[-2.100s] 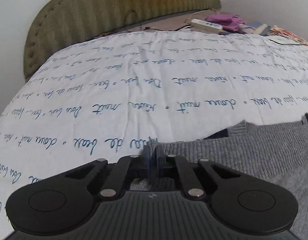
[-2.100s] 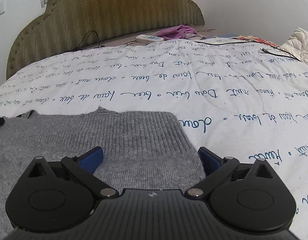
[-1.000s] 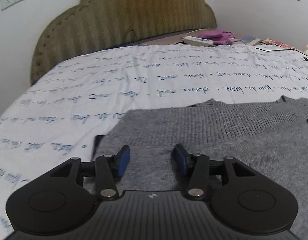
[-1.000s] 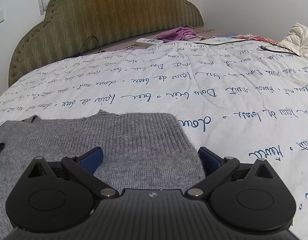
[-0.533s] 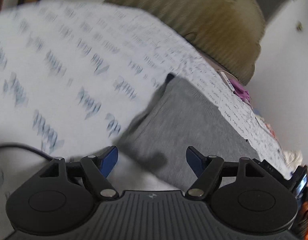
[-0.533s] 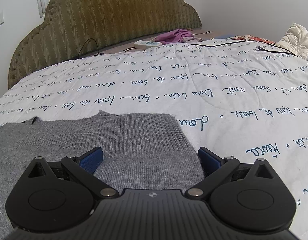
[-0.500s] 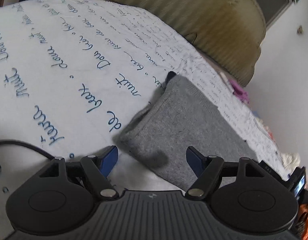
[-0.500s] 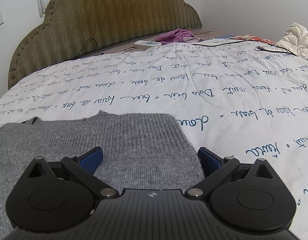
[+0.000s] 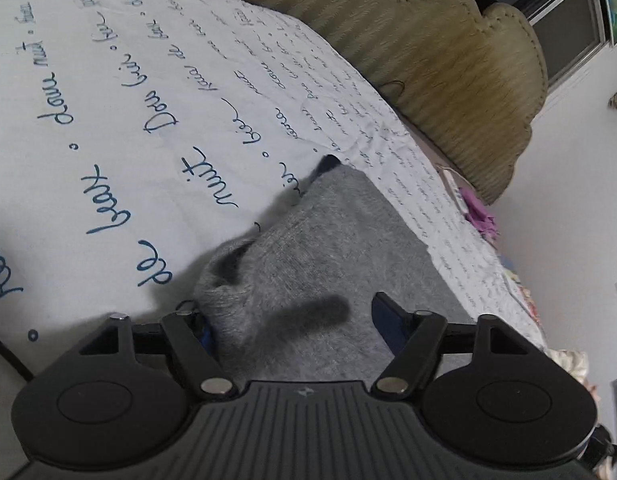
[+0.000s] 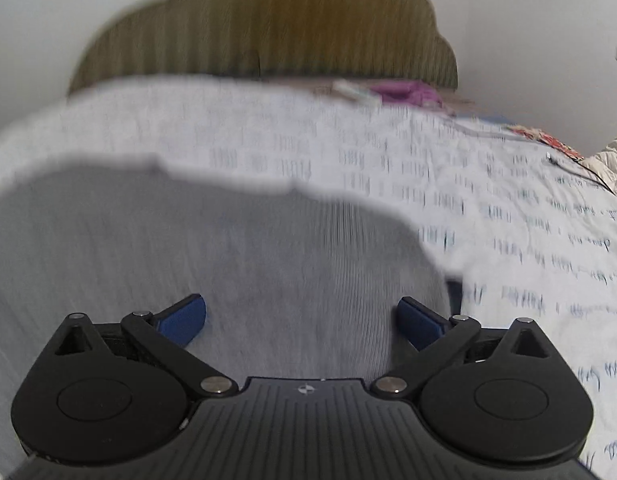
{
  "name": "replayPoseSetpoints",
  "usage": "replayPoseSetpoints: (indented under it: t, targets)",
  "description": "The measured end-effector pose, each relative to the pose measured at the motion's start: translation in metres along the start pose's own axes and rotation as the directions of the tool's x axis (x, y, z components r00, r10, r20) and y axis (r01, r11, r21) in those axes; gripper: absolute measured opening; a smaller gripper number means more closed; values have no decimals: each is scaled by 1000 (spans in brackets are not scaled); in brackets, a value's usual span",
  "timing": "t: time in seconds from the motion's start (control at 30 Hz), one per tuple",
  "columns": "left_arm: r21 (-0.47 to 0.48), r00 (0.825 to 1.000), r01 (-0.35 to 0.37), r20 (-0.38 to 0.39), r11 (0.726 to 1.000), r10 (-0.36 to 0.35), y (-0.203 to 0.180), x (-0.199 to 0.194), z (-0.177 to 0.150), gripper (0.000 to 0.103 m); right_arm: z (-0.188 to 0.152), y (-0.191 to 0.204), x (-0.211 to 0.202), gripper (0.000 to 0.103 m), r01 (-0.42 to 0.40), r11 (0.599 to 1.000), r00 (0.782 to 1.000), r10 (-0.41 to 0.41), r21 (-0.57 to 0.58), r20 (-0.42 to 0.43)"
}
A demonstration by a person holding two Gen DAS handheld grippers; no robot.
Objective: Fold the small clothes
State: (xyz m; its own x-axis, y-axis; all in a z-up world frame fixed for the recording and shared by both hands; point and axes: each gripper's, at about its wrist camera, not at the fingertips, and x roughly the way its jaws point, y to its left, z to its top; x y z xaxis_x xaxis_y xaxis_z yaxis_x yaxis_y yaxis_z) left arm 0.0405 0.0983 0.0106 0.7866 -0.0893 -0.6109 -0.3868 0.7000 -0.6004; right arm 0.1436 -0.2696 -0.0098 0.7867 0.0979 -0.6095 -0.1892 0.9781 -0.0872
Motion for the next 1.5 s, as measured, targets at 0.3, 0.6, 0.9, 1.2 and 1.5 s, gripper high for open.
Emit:
replayPoseSetpoints:
  t: [0.3,0.6,0.9,1.2,1.5]
  targets:
    - [-45,1000,-4,-15,999,3,15,2,7,38,30,2,-2,103,-5,999,999,7,53,-36]
    - [-83,999,8,-51,996,-13,29,2,14,20,100,98,-7,102,-245,968,970,244,-55,-18]
    - [-77,998,27,-57,997,-32,39,2,15,7,140,196,6,102,-339,911,941,326,-235,-92]
    - [255,996,-52,88,965,30,2,-12,-8,6,160,216,56,97,-390,916,891,348,-97,-293]
    - [543,968,-84,242,836,-59,-36,-32,-37,6,182,267,98,93,-417,901,801,302,-122,-516]
